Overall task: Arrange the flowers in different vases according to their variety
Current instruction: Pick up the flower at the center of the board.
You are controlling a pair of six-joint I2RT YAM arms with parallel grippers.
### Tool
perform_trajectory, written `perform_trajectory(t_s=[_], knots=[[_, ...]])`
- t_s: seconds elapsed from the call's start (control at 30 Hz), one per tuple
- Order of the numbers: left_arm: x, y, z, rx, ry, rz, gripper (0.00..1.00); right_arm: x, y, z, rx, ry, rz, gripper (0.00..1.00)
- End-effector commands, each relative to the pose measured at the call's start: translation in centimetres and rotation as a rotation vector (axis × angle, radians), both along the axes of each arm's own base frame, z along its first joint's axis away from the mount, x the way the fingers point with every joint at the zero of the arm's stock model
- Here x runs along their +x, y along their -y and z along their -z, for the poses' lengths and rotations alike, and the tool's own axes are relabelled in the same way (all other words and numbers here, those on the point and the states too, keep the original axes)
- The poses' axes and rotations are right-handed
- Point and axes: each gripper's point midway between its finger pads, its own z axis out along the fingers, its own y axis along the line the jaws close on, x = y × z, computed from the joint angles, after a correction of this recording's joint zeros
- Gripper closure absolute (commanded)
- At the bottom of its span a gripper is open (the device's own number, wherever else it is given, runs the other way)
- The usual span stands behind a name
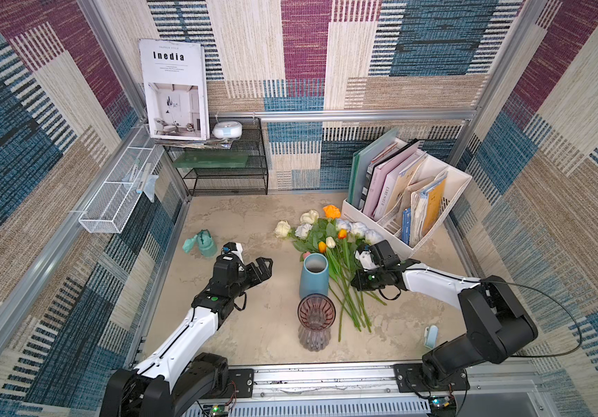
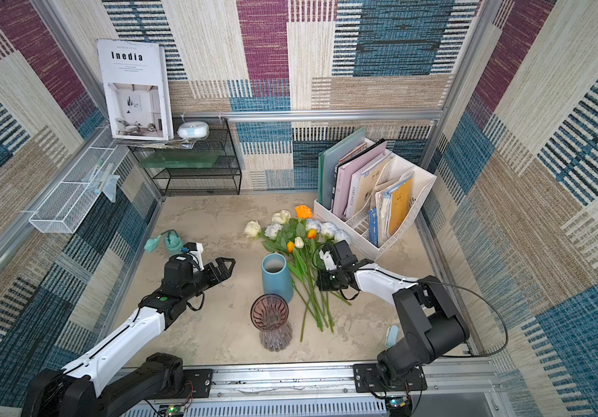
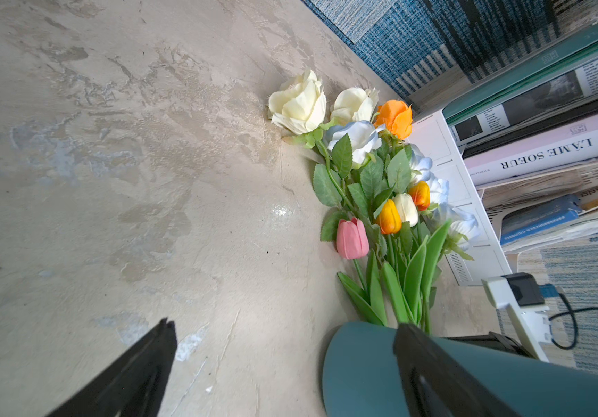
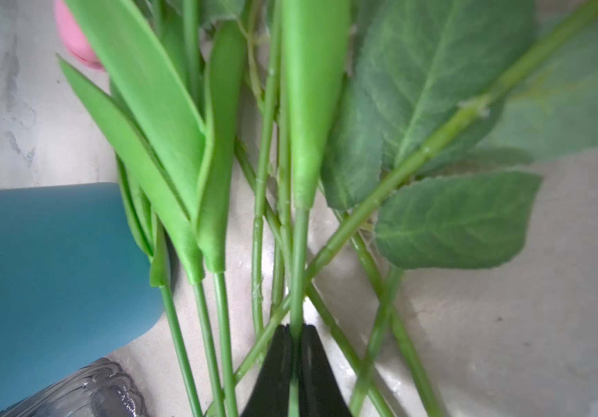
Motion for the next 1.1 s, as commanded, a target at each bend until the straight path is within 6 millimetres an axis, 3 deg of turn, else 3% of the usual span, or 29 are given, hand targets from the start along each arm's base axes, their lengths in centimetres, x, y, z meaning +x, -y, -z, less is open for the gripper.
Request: perform_trajectory(t_s=[0.0, 0.2, 0.3, 0.4, 0.57, 0.7, 0.83, 1.07], knots=[[0.2, 0.1, -0.5, 0.008, 0.023, 0.008, 0.01, 0.6, 0.1, -1.7, 0.006, 0.057, 0.014, 0.94], [0.2, 0.1, -0.6, 0.008, 0.024, 0.007, 0.01, 1.3, -0.1, -6.1, 0.068, 0.191, 0.018, 1.0], [0.2, 0.1, -0.6, 0.008, 0.025, 0.006, 0.01, 1.4, -0.6, -9.7, 0.133, 0.298, 0.002, 1.0], [0.2, 0.1, -0.5, 0.008, 0.023, 0.008, 0.01, 1.1, -1.0, -14.8, 0.214, 0.441, -0.014, 1.0], [0.2, 0.5, -0.6, 0.002, 0.026, 0.027, 0.01, 0.2, -1.6, -25.4, 0.39, 0.718, -0.035, 1.0], [0.2, 0.9, -0.6, -0.001, 0.031, 0.042, 0.01, -0.6, -2.5, -31.8, 0.514, 0.885, -0.075, 1.0], [0.2, 1.2, -0.8, 0.001, 0.044, 0.062, 0.01, -0.4, -4.4, -34.7, 0.574, 0.976, -0.135, 1.0], [0.2, 1.3, -0.9, 0.011, 0.059, 0.068, 0.01, -0.5, -9.1, -36.5, 0.626, 1.08, -0.248, 1.0]])
